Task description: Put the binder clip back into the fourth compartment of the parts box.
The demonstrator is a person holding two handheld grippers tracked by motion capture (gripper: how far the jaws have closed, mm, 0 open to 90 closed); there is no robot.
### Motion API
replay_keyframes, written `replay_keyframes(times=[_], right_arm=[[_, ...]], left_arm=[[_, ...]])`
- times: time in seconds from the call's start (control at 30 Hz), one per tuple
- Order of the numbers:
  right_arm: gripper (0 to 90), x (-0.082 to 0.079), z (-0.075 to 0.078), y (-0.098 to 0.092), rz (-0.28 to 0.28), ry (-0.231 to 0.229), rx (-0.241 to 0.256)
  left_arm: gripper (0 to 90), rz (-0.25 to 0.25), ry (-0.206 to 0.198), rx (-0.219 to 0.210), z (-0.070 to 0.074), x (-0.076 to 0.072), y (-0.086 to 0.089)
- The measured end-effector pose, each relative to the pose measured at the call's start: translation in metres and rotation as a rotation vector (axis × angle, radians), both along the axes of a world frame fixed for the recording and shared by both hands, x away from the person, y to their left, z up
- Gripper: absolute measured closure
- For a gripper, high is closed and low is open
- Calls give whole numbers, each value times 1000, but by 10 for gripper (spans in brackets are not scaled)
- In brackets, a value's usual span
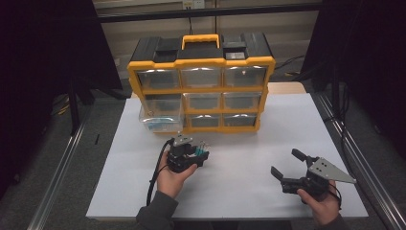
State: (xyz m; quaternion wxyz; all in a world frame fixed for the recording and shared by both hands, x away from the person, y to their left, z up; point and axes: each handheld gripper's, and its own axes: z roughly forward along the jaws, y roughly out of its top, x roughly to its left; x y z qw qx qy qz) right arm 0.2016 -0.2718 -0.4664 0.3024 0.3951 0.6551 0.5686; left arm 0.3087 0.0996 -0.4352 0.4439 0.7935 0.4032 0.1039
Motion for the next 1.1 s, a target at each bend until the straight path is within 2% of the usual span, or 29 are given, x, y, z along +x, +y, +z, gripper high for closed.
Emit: replay_keyframes(times=[0.17, 0.23, 0.27, 0.37, 0.73, 1.1], right_arm=[[23, 0, 0, 0, 3, 4, 0], [23, 0, 0, 0, 2, 4, 0], [23, 0, 0, 0, 2, 4, 1], [22, 0, 0, 0, -2, -1, 0], [23, 0, 0, 0, -4, 3, 2], [23, 0, 0, 0, -6, 2, 2]], left_arm=[[501, -17, -21, -59, 18, -2, 1], [501, -12, -33, -52, 25, -2, 1], [501, -17, -33, -72, 27, -2, 1], [501, -20, -33, -91, 33, -2, 2], [501, -15, -60, -111, 53, 3, 5], [501, -16, -91, -108, 77, 6, 7]])
